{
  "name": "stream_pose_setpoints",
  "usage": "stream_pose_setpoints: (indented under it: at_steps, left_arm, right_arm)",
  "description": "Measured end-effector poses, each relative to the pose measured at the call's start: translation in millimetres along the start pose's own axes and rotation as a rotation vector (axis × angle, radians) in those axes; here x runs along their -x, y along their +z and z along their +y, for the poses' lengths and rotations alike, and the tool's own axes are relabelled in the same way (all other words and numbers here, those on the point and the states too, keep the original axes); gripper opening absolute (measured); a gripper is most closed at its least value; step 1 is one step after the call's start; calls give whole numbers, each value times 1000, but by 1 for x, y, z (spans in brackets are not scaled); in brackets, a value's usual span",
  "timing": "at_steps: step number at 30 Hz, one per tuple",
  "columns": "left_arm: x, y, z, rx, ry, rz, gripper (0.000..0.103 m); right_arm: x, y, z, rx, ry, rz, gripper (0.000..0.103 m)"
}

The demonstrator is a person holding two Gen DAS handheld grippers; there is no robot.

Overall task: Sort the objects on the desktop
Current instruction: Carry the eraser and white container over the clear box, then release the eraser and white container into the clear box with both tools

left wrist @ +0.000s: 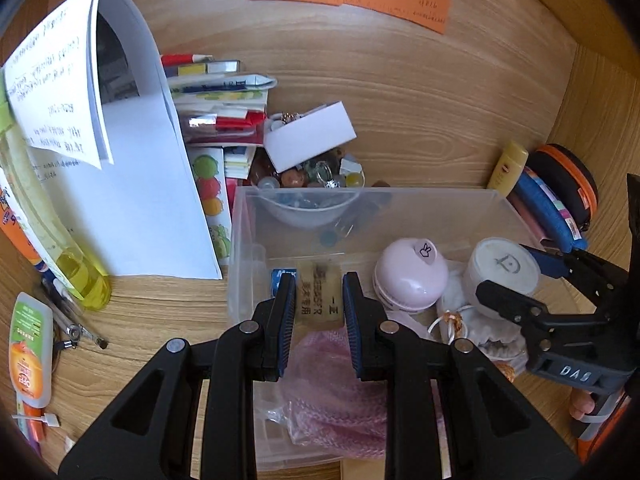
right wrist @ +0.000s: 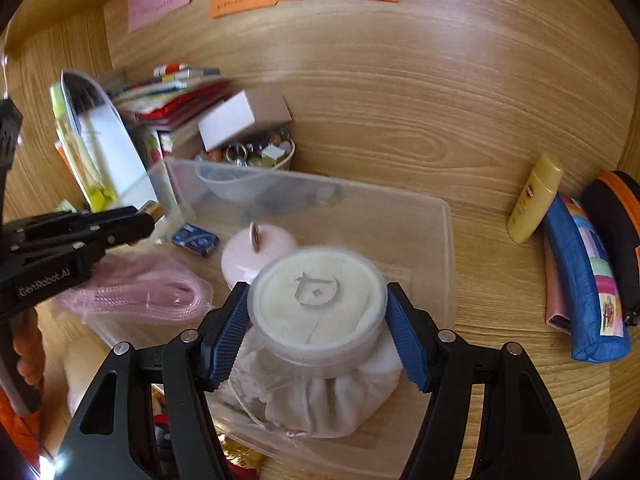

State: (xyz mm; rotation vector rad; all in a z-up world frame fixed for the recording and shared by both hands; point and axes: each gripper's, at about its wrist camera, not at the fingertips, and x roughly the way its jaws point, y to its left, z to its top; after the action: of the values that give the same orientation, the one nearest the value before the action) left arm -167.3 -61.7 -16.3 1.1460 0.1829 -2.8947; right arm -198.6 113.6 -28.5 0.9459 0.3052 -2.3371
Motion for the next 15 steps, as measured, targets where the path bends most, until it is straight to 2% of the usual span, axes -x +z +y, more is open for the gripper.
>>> stream_pose_setpoints:
  at_steps: [12,14,15]
  left_arm:
    - [8,-2,1,23,30,-21,29]
    - [12,-2,-2,16,24,-36,29]
    - [15,-2,-3,15,22,-41,29]
  right_arm:
    - [2,0,5,21,-26,-31,64]
    - [9,1,4,16,-18,-61,67]
    - [13,2,3,11,-14,-79,72]
